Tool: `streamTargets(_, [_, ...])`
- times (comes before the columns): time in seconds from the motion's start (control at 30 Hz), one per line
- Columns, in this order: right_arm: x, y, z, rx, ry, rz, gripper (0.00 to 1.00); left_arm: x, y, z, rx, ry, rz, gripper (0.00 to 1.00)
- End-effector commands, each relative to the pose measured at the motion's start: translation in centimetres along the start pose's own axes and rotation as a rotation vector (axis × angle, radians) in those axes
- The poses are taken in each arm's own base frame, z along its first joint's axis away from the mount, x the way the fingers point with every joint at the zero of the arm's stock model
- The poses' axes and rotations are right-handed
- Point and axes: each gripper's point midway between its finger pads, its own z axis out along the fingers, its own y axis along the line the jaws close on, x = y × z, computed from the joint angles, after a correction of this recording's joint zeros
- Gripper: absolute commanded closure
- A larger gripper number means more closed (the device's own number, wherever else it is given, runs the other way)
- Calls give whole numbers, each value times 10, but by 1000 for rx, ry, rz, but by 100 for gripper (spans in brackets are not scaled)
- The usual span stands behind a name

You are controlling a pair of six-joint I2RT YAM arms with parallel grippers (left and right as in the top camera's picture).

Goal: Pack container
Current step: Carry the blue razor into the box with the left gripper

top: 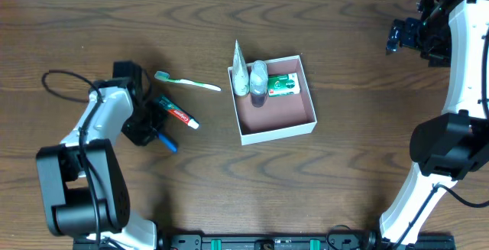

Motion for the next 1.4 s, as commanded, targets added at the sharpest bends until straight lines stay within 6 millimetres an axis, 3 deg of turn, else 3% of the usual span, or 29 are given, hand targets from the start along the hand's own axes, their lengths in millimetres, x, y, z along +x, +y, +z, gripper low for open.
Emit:
streamTargets(0.0, [-1,-3,-3,5,-11,-10,1,0,-31,-39,85,-76,219,94])
streamTargets(0.13, [-1,-3,-3,5,-10,-10,1,20,-61,-72,134,-147,431,94])
streamTargets(0.27, [-1,-3,-3,6,-10,-10,1,53,-96,-101,196,-222,669,94])
streamTargets(0.47, [-1,-3,-3,5,-10,-10,1,108,-139,-122,259,-329,912,94])
streamTargets(0.67, [-1,-3,-3,5,-10,-10,1,150,-166,-119,200,-449,1181,94])
streamTargets(0.9, [-1,-3,-3,5,-11,-10,1,198,-191,-115,79,-616,1722,94])
streamTargets(1.13, [-1,-3,-3,5,-10,-10,1,199,-204,-88,-128,-663,2074,94])
streamTargets(1.37, [-1,-3,-3,5,-10,-10,1,197,-208,-49,-248,-576,2277,94])
